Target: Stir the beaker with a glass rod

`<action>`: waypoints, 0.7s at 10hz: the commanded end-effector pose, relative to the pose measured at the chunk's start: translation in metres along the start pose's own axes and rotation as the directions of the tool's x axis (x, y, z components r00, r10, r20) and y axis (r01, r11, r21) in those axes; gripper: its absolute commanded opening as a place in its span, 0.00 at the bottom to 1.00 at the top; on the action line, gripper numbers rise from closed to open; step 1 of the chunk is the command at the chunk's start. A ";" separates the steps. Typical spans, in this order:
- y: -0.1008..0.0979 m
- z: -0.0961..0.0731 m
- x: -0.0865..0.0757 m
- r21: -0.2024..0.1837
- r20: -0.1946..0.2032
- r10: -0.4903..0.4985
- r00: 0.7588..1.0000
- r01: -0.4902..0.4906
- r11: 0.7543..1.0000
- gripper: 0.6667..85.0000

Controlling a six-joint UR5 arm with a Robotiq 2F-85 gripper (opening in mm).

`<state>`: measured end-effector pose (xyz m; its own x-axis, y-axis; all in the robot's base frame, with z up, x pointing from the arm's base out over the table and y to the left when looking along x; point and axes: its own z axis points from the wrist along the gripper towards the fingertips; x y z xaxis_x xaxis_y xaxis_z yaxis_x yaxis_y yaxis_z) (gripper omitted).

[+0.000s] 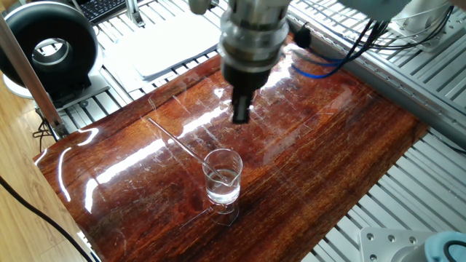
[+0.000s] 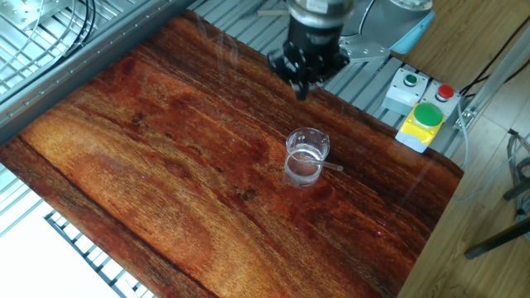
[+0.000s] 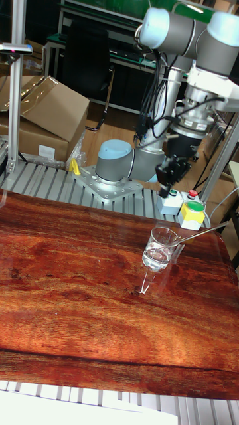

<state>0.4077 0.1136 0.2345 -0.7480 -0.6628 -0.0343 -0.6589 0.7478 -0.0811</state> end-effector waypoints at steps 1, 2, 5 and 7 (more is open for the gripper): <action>-0.005 -0.007 0.017 0.014 -0.053 0.146 0.988 -0.146 0.989 0.00; 0.003 -0.005 0.017 -0.018 -0.063 0.222 0.973 -0.224 0.974 0.00; 0.005 0.000 0.019 -0.030 -0.065 0.231 0.971 -0.234 0.972 0.00; 0.007 0.003 0.015 -0.047 -0.065 0.237 0.969 -0.241 0.969 0.00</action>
<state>0.3935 0.1034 0.2328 -0.8712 -0.4907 0.0116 -0.4906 0.8697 -0.0536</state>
